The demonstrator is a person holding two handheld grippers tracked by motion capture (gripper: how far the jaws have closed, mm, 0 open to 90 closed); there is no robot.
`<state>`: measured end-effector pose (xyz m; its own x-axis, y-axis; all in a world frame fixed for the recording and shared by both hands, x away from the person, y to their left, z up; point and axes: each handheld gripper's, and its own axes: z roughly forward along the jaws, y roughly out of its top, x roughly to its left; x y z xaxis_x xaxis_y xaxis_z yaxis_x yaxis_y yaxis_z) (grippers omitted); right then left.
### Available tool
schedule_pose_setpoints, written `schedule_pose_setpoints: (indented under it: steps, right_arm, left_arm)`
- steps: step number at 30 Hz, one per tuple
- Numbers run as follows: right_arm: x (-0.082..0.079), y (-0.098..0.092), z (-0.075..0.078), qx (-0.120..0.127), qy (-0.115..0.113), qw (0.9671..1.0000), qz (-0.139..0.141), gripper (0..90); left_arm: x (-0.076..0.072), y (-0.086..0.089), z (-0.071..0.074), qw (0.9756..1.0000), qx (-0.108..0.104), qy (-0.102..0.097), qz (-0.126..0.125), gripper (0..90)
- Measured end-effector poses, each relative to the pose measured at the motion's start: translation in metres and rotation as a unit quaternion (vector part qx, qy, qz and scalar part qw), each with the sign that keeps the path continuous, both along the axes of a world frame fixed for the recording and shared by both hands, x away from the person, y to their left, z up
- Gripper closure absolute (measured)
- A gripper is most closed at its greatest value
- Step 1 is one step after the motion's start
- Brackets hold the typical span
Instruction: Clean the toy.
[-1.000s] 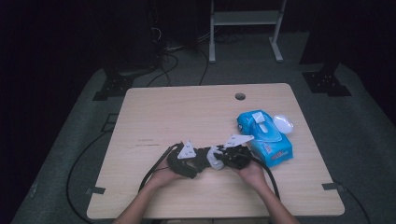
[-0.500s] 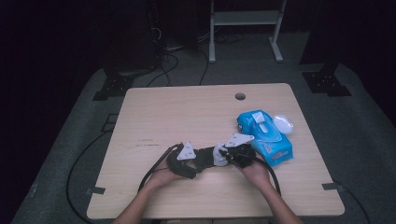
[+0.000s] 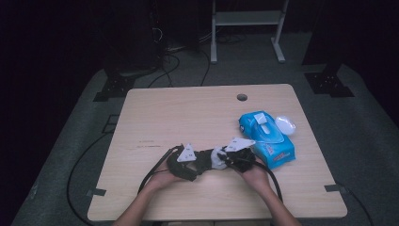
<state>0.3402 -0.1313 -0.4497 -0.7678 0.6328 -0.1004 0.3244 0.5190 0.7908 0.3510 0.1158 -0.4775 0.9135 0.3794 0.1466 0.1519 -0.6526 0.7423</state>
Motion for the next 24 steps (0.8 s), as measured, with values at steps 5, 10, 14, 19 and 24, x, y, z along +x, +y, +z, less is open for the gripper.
schedule_pose_setpoints:
  steps: [5, 10, 14, 19, 24]
  right_arm:
    - [-0.002, -0.019, -0.001, 0.007, 0.002, 0.9997, -0.025, 78.9]
    - [-0.010, 0.005, -0.006, 0.021, 0.006, 0.9995, 0.023, 78.8]
    - [-0.011, 0.010, -0.005, 0.010, -0.002, 0.9993, 0.035, 78.7]
    - [-0.007, -0.019, -0.003, 0.016, 0.000, 0.9997, -0.019, 78.9]
    - [-0.013, 0.001, -0.006, 0.021, -0.003, 0.9997, 0.010, 78.8]
  left_arm:
    - [0.000, -0.001, 0.000, 1.0000, 0.001, -0.001, -0.002, 26.6]
    - [-0.002, -0.002, 0.000, 1.0000, 0.003, -0.001, -0.001, 26.6]
    - [-0.002, 0.000, 0.000, 1.0000, 0.002, -0.002, -0.004, 26.6]
    - [-0.002, -0.001, 0.001, 1.0000, 0.002, -0.002, -0.003, 26.6]
    - [-0.003, -0.004, 0.001, 1.0000, 0.001, -0.001, -0.003, 26.6]
